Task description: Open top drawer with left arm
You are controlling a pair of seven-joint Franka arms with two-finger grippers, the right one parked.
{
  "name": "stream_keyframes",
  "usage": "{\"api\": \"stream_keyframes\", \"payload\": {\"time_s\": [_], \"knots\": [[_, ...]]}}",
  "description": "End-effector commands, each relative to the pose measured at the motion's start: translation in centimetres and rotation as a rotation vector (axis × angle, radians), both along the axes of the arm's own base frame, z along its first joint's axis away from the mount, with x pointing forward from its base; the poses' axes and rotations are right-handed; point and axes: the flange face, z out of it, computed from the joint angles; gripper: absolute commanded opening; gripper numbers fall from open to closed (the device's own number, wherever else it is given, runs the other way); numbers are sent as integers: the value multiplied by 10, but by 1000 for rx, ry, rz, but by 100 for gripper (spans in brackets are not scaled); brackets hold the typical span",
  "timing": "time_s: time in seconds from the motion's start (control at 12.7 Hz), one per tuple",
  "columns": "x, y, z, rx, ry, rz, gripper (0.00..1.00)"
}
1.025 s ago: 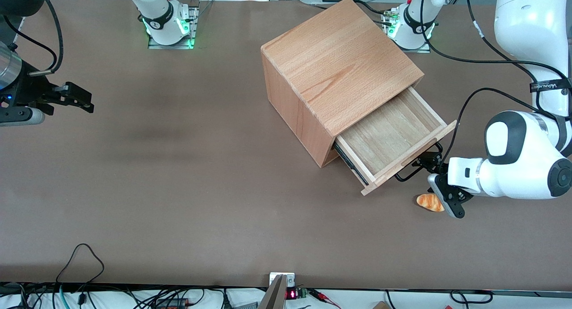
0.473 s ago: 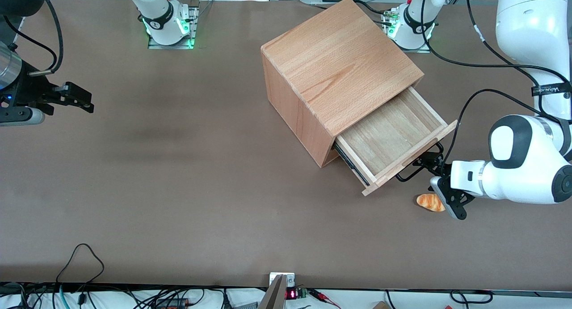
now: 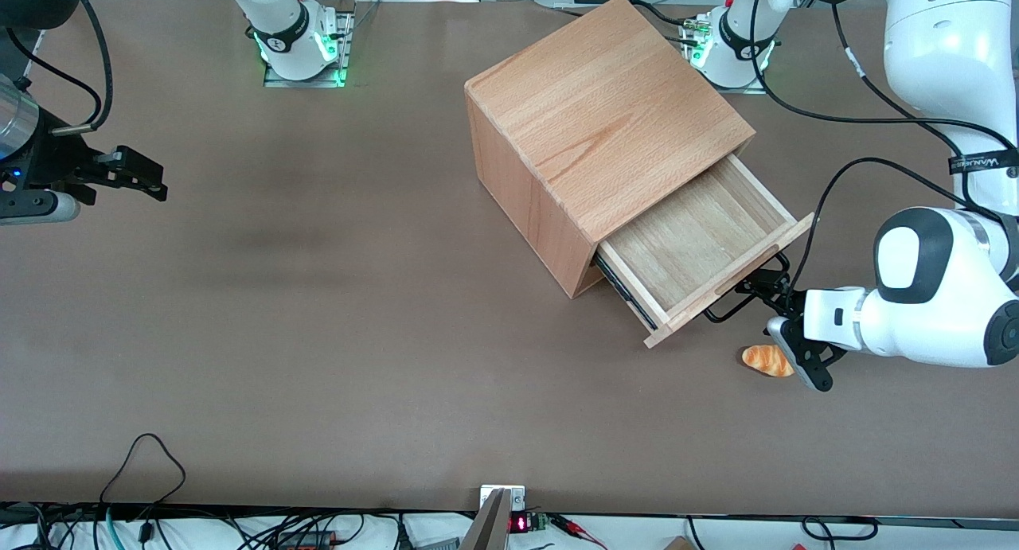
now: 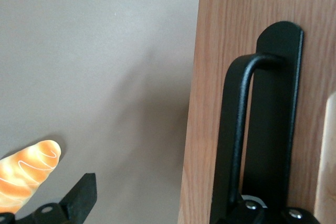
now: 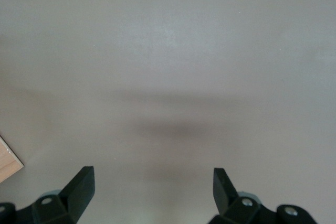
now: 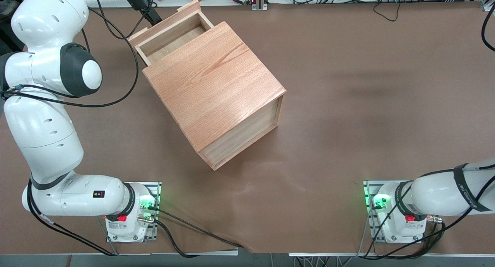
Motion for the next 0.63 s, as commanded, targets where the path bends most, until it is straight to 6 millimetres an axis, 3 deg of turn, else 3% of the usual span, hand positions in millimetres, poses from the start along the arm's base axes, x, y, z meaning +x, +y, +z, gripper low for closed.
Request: {"api": "stream_keyframes", "payload": {"time_s": [0.0, 0.55], "knots": [[3, 12, 8, 3, 21, 9, 100], [8, 15, 28, 4, -19, 19, 100]]}}
